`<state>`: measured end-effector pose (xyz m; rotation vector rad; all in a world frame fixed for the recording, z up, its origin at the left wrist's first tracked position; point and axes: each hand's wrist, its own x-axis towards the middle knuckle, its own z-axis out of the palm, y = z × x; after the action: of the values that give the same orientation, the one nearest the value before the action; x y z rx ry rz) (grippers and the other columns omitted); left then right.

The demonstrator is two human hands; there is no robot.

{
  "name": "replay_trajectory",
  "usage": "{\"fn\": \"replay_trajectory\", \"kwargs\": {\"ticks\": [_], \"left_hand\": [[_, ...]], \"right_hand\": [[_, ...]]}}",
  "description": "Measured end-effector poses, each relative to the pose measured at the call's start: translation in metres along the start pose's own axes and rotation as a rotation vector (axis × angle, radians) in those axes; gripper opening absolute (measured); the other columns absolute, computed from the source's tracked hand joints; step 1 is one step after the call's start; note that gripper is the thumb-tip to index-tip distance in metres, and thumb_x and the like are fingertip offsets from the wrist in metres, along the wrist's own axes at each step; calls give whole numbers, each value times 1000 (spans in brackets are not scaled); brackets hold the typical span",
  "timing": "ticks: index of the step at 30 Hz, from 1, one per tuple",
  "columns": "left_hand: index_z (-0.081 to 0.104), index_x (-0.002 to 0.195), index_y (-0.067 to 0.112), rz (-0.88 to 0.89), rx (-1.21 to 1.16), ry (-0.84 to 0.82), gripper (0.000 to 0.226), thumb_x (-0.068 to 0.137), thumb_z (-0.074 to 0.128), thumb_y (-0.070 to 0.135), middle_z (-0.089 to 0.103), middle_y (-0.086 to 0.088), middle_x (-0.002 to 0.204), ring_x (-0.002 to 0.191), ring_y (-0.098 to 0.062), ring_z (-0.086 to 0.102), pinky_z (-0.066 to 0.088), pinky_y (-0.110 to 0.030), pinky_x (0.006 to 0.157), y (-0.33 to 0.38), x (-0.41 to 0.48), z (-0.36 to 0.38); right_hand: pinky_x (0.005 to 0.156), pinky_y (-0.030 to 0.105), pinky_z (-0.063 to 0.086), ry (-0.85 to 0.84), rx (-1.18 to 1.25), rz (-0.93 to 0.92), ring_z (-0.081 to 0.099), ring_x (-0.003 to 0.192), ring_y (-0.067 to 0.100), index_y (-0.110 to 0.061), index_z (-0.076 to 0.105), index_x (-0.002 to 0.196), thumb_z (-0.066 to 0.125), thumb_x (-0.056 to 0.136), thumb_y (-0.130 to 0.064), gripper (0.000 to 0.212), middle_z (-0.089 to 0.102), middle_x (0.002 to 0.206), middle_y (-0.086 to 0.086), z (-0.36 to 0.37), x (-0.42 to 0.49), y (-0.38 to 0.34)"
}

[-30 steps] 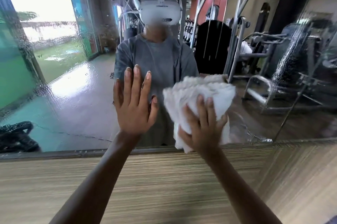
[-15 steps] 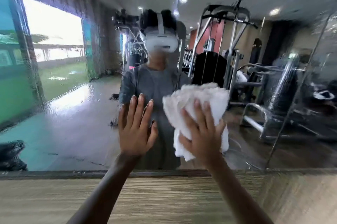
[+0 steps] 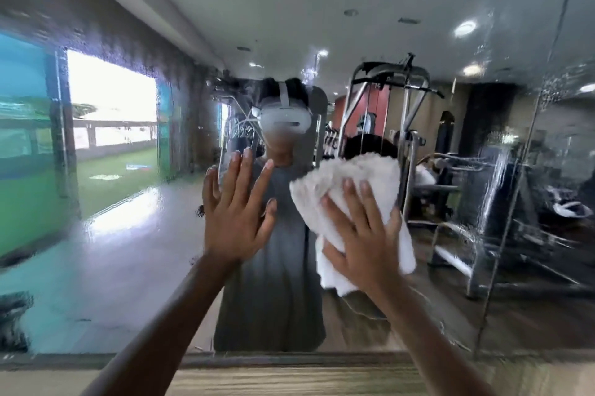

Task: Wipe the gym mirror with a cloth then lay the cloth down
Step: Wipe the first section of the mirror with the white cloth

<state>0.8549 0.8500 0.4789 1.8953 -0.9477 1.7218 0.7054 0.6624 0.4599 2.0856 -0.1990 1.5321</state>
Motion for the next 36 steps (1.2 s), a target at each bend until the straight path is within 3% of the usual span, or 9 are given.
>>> {"fn": "replay_trajectory", "kwargs": {"ticks": [2,8,10,15,17,24,31,33,36], "left_hand": [[36,155,15,34,18,21,58,102,38,41,28,-19,162,151,-35,24,20,-64,118,-3,-2,3],[32,156,17,28,0,47,62,100,41,40,26,-17,163,152,-34,23,20,-63,118,-3,-3,5],[33,156,17,27,-7,47,62,99,43,40,26,-16,163,152,-34,24,21,-65,117,-4,-3,5],[40,153,16,42,-3,77,58,100,43,40,31,-17,161,150,-34,28,21,-66,116,-6,-3,7],[39,153,16,44,-10,77,58,100,42,40,30,-17,161,150,-34,27,18,-66,117,-5,-3,6],[34,156,18,16,3,62,63,98,47,38,27,-15,163,152,-32,23,21,-64,117,-2,-4,6],[40,153,19,13,1,66,60,97,45,41,33,-14,161,151,-31,26,21,-64,117,-2,-2,3],[52,147,18,6,9,70,57,95,46,42,42,-16,155,147,-31,33,21,-58,116,-2,2,-1],[66,130,15,-2,9,20,54,90,44,44,50,-18,134,120,-34,42,30,-51,103,-9,33,-14]], "right_hand": [[100,61,32,-10,15,-18,25,148,27,-32,38,148,55,78,-50,74,25,162,6,-2,-13,22],[110,68,16,109,102,543,15,149,29,-34,24,153,43,89,-56,71,20,164,9,-13,74,46],[111,68,16,109,77,480,17,150,31,-31,25,155,42,90,-57,72,20,164,10,-13,93,27],[103,59,29,59,-32,-142,26,149,29,-32,29,154,60,79,-53,84,28,161,7,-6,40,8],[99,58,33,55,-35,-226,28,148,26,-35,32,152,65,76,-51,84,33,159,6,-6,18,29],[109,70,20,115,134,571,17,150,29,-34,26,154,42,91,-57,69,20,165,5,-20,107,45],[102,58,31,27,4,-105,23,150,26,-35,25,155,56,82,-51,81,25,163,5,-12,40,16],[103,61,30,-6,7,-93,18,152,25,-36,21,156,54,82,-53,83,19,164,3,-13,20,45],[108,71,22,-52,29,275,11,152,31,-33,19,155,37,89,-60,74,10,166,6,-17,47,83]]}}
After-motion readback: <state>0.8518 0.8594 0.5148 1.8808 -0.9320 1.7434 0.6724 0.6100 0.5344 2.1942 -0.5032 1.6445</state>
